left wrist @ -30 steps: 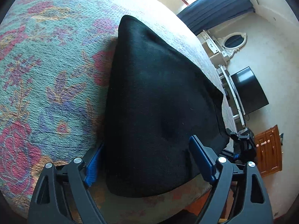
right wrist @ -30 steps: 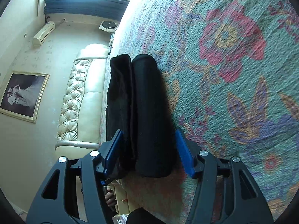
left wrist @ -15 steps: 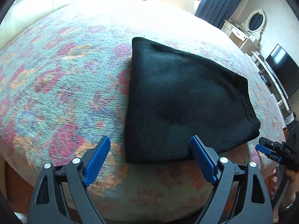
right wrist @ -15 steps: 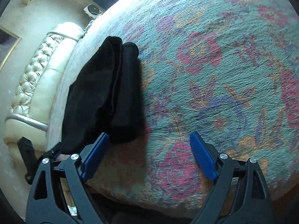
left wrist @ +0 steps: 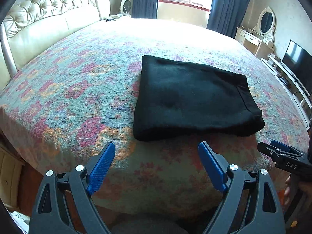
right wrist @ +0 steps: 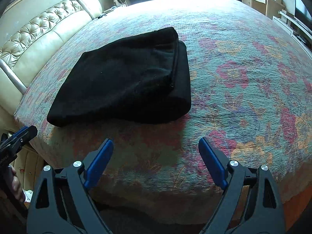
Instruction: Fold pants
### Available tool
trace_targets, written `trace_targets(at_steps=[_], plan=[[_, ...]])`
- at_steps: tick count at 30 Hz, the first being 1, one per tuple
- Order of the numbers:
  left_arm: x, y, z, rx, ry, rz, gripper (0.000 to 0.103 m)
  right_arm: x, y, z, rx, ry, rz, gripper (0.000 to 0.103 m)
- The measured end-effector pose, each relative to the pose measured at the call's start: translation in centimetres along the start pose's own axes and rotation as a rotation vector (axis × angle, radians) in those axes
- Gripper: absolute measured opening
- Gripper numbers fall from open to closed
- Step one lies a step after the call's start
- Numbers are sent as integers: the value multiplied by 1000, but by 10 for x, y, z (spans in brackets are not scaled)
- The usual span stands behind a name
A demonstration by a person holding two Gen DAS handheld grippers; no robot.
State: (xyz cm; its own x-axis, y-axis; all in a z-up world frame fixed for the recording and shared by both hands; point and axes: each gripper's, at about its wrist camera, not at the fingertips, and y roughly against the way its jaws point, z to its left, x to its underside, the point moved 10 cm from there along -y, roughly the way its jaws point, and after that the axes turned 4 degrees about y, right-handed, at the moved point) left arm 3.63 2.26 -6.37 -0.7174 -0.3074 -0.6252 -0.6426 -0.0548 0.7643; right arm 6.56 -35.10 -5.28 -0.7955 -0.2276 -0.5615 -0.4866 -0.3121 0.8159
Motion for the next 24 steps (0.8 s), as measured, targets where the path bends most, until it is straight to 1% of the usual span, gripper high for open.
trace_targets(at_steps=[2,5,8,12,17,21,24], plan=[[2,4,0,-14,-4,-14,86,0,4,3,17,8,-22,89],[8,5,2,-29,-7,-4,86,1,8,6,33,14,-63,89],[14,6,2,-33,-2,4,86,0,12,11,38,25,-80,89],[19,1,-1,-29,3,22,86,-2,12,18,34,59,-91,89],[21,-6,1,-43,17,38,86,-3,11,20,41,71,-97,89],[25,-10,7,-70,40,59,86,-5,8,19,40,69,-99,89],[24,-11,8,-93,29,59,86,-5,6,17,37,66,-95,89]])
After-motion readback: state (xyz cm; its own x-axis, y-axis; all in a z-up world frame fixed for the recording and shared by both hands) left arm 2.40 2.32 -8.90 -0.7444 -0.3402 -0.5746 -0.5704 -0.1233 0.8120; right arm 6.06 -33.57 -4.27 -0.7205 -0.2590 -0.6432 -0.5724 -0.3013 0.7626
